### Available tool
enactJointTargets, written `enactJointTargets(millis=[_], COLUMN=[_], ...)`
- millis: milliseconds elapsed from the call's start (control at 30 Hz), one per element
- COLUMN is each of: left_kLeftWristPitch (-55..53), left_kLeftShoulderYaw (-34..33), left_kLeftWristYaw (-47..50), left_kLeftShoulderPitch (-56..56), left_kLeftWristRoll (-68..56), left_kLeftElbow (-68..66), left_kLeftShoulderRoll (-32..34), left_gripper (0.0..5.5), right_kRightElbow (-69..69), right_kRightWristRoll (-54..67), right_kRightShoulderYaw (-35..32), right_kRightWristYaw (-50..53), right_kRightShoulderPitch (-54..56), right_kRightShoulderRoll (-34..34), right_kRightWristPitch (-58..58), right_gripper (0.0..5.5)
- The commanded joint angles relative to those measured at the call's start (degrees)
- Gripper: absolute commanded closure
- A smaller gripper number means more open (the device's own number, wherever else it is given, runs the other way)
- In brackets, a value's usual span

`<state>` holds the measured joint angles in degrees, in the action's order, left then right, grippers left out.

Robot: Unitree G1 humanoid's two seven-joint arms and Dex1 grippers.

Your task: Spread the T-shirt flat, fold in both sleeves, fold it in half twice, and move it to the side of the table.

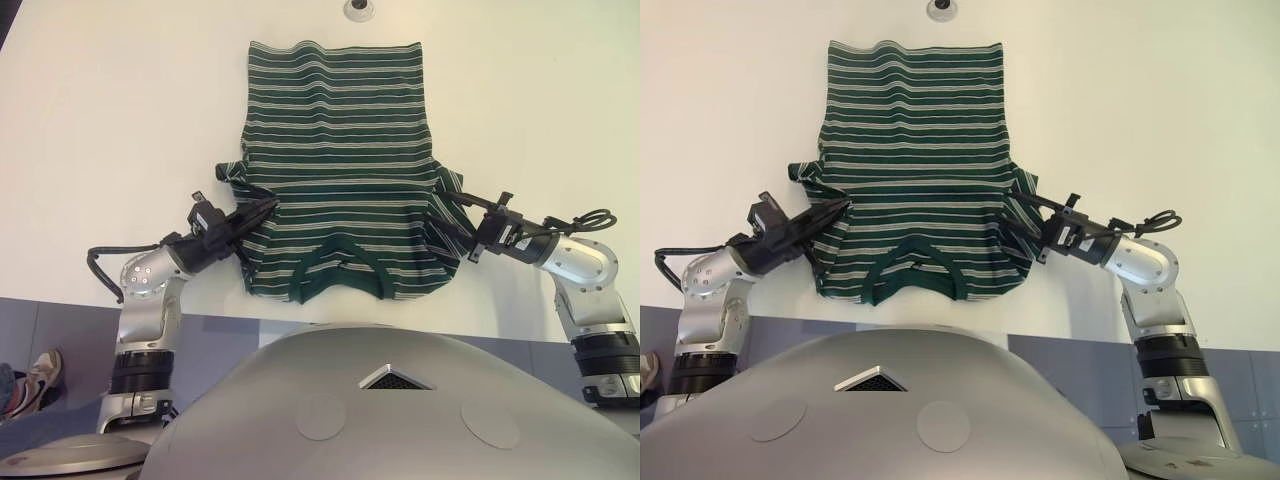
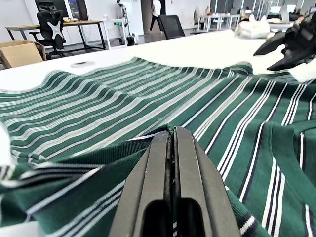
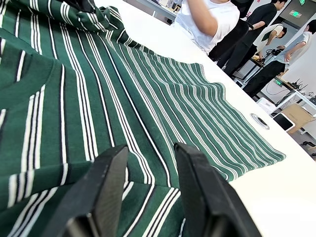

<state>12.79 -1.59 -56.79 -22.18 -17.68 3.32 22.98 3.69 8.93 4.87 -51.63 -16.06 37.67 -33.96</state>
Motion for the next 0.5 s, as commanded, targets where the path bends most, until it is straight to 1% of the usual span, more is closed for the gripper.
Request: enactJointTargets(millis=[33,200,333,500], left_kLeftWristPitch=[2.3,3.8,5.5,6.4], left_kLeftShoulderYaw=[2.7,5.2,7.2,7.5], left_kLeftWristYaw=[1.5,3.3,2.3,2.3], left_kLeftShoulderPitch=[0.4,1.0,0.5,0.7], left_kLeftWristRoll=[3.9,6.4,6.3,5.8], left_kLeftElbow=[-1.4,-2.1,-2.1,-3.0], left_kLeftShoulderRoll=[0.7,0.6,1.6,2.6], left_gripper=[5.47,5.47,5.47,5.47], right_kRightElbow=[-0.6,-0.6,-0.7,-1.0], right_kRightWristRoll=[0.2,0.3,0.4,0.3], right_kRightShoulderYaw=[-0.1,0.0,0.0,0.1], right_kRightWristYaw=[0.1,-0.1,-0.1,-0.1], right_kRightShoulderPitch=[0.1,0.2,0.1,0.0], right_kRightShoulderRoll=[0.2,0.3,0.3,0.3], right_kRightWristPitch=[0.1,0.1,0.3,0.5], right_gripper=[3.76,3.76,3.76,3.76])
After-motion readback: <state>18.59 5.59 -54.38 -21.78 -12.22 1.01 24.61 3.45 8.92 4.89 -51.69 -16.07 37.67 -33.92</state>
